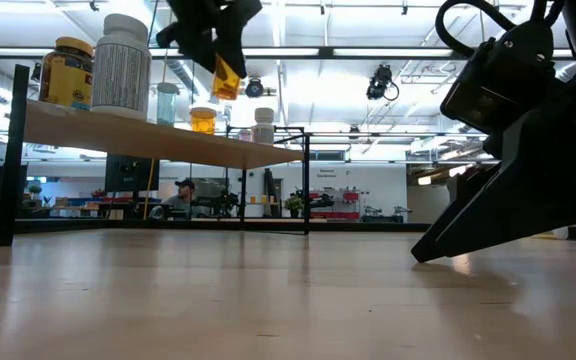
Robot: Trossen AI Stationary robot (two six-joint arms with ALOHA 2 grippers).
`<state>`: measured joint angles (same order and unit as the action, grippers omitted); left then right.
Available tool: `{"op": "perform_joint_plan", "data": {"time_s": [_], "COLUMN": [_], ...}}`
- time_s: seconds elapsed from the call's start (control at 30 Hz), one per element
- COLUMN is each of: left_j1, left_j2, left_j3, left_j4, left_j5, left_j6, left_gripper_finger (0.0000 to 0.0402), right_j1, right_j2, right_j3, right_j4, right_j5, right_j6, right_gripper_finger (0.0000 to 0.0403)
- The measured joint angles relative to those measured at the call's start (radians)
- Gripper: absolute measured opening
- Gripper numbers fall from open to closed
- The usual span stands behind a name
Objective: Pick and place medicine bottles onto shelf by color
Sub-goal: Put the top orange pill bottle on the shelf
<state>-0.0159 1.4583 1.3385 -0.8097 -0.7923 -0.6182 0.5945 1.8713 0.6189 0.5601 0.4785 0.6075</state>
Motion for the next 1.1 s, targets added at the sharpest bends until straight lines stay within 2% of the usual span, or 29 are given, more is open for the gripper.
{"op": "perform_joint_plan", "data": {"time_s": [0.37,0.83,1.1], "left_j1": [0.08,0.131,0.138], "left_j2": [0.023,0.123,0.129], "left_j3": [-0.005,-0.005,-0.005], "left_j4": [0.0,0.011,0.007], "left_j5": [0.097,0.128,0.136], "left_j6": [0.013,0.028,0.035], "left_gripper_finger": [0.0195,0.0196,0.02], "right_j1": [0.0,0.001,0.002], "right_j2": [0.0,0.0,0.0], "right_j3": [0.0,0.0,0.0], "right_j4": [0.003,-0.001,-0.005], "right_j5": [0.002,0.003,0.004], "right_j6": [0.001,0.002,0.002], "right_gripper_finger": [0.0308,0.0308,0.0308]}}
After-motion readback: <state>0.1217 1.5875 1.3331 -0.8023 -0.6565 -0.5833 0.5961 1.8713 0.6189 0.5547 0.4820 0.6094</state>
